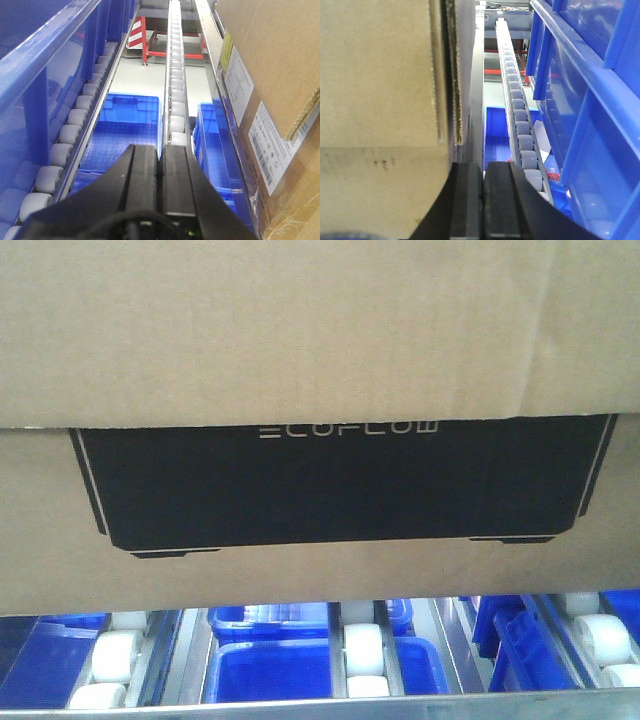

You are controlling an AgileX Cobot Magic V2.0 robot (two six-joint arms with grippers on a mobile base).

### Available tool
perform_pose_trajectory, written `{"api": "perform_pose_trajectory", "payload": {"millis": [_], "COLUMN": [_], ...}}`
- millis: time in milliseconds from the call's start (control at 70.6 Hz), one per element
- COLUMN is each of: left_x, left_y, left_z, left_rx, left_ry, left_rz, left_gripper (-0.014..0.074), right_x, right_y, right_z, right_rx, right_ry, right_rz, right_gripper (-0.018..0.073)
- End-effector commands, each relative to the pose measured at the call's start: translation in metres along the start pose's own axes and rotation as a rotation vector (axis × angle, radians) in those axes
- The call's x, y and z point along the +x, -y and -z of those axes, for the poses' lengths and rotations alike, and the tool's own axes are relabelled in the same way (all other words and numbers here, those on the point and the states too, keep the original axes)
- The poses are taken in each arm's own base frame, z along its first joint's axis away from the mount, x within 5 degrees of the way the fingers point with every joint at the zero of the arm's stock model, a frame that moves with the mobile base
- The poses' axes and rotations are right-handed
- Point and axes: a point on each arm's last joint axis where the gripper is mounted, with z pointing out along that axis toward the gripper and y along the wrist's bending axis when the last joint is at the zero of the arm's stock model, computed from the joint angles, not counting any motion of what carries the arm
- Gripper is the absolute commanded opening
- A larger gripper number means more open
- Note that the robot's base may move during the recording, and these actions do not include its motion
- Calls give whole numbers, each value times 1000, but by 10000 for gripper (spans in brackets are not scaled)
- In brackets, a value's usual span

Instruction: Grab box from left shelf to table start

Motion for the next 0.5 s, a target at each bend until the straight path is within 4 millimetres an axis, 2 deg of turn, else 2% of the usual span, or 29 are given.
{"api": "perform_pose_trajectory", "payload": {"millis": [0,482], "left_x": [-11,-11], "left_y": [0,0], "left_z": [2,2], "left_rx": [2,2], "left_ry": [110,110], "left_rz": [16,16], "left_gripper": [-97,-97], "right_x": [-17,-17], "right_y": [0,0], "right_z": [3,3], "right_rx": [6,6], "right_ry": [120,120], "right_rz": [3,3], "right_gripper": [68,68]}}
